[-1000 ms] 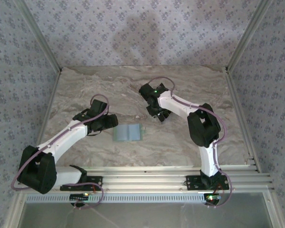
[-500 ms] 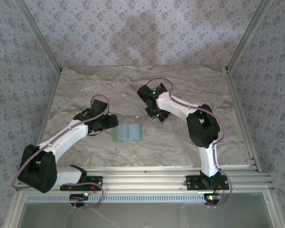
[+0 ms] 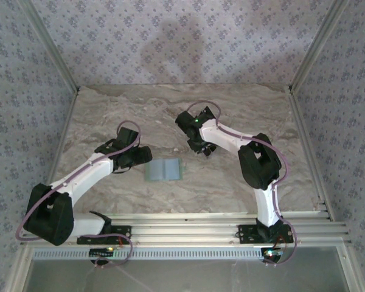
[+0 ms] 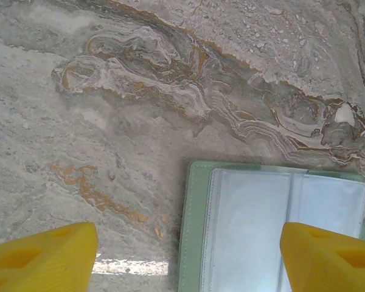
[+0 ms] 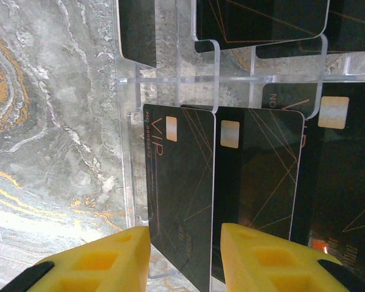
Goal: Put the credit cards into the card holder
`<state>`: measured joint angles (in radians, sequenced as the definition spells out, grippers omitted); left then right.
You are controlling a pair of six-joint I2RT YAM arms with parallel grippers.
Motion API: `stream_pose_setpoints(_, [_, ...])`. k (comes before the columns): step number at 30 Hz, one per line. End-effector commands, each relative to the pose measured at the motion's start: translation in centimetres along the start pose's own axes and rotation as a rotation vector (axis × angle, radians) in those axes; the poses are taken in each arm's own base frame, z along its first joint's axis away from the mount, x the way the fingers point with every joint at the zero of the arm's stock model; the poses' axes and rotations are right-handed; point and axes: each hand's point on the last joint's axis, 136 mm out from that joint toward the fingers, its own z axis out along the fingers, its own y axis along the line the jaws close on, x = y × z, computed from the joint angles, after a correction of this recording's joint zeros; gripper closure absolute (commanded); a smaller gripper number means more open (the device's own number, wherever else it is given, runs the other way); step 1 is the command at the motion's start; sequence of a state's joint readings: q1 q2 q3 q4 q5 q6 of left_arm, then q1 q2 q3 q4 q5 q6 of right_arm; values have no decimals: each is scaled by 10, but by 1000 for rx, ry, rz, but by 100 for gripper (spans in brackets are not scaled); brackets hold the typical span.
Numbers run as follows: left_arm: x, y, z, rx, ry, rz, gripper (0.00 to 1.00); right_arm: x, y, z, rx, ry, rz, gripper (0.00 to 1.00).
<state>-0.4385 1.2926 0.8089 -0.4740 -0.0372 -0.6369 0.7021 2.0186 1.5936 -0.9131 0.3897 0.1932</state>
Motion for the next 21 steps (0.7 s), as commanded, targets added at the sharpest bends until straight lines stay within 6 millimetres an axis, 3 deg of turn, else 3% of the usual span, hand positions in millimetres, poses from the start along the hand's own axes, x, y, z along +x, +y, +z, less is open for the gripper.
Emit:
stream_pose_setpoints(1, [-4,-6,-2,18,-2,-6,21,9,1,8,19,38,-23,62])
stream_pose_setpoints(17, [-4,-6,0,16,1,-5,21,6,11,-6,-37,8,-25,68])
stream_pose_setpoints(21, [-4,-6,1,17,0,-7,21,3,2,-10,7,-11,-22,60])
